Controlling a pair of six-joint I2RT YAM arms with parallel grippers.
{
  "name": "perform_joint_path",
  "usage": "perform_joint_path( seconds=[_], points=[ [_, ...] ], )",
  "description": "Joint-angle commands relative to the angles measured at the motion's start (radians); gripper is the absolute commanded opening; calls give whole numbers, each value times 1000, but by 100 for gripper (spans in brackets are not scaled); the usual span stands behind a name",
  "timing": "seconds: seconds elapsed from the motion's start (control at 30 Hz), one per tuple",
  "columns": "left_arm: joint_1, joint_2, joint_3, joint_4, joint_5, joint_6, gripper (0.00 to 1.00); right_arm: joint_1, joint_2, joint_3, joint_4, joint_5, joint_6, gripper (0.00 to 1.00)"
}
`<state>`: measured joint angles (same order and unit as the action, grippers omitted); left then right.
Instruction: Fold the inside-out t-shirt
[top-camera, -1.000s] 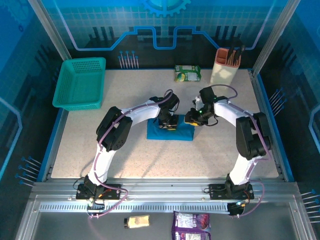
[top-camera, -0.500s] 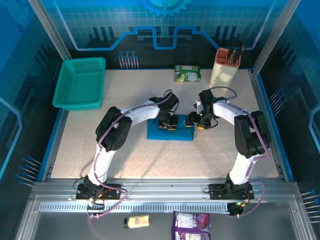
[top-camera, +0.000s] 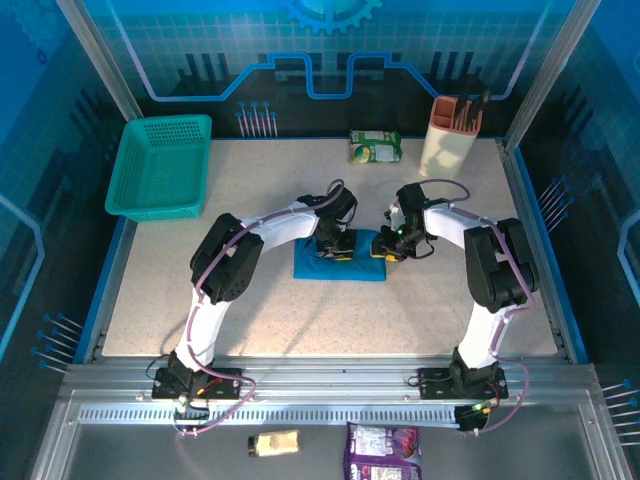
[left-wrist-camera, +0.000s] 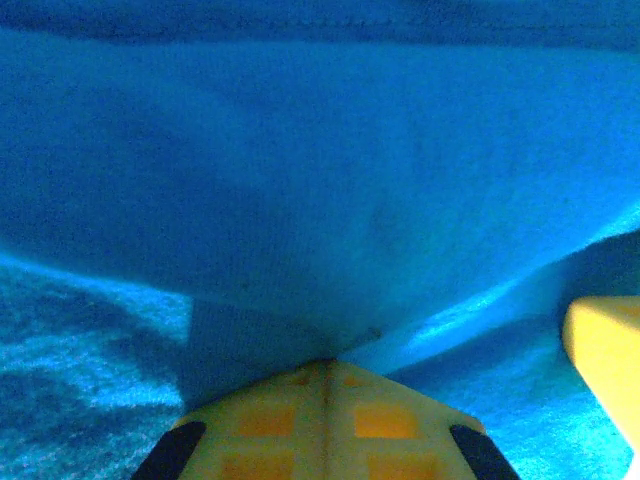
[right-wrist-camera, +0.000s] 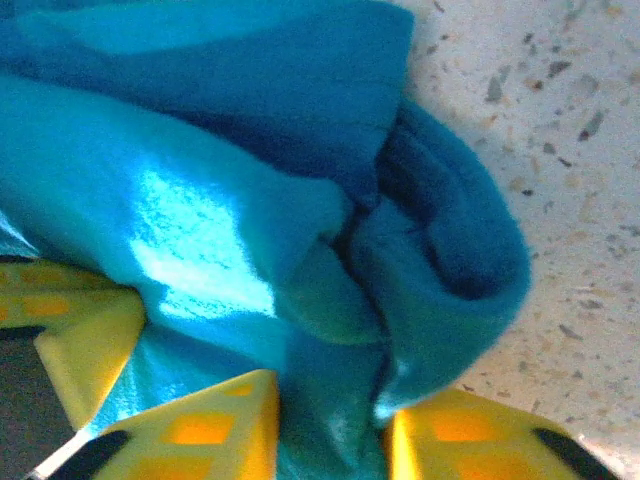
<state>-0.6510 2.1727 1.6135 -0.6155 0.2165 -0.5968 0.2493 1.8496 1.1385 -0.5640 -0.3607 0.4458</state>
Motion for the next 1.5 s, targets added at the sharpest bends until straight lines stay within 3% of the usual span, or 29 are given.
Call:
perform_joint_path(
  seconds=[0.0,0.13,0.27,0.33,0.43,0.53,0.67,0.87,1.03,1.13,1.27,1.47],
  points=[
    [-4,4,-37,-38,15,-5,0,3,-23,-3,7,-43,14,23],
    [-3,0,-39,-38,13,-5,0,-5,-43,-25,27,-43,23,2],
    [-4,-2,-40,-38,12,-5,0,-26,-53,-63,67,-69,37,0],
    [-4,-2,-40,-38,13,-5,0,-34,-55,-75,67,-66,35,19],
    [-4,-4,-40,-37,14,-6,0,-42,-58,-99,87,-81,32,37],
    [-3,-4,-38,-39,13,-5,0,-51,-45,-120,107,-110,31,43],
    [-4,-5,-41,-38,15,-9,0,-54,-32,-136,137,-160,35,44],
    [-4,-5,-41,-29,22,-12,0,-54,-46,-157,213,-230,74,34],
    [6,-59,-64,-8,17,-15,2,-54,-44,-113,131,-167,44,10],
    [40,-125,-93,-3,-22,-17,5,-54,-48,-76,50,-110,6,2],
    [109,-183,-119,-74,-177,1,7,-54,-37,-22,-53,-61,-50,0],
    [190,-127,-130,-122,-178,47,4,-51,-34,29,-123,-38,-89,0]
  ],
)
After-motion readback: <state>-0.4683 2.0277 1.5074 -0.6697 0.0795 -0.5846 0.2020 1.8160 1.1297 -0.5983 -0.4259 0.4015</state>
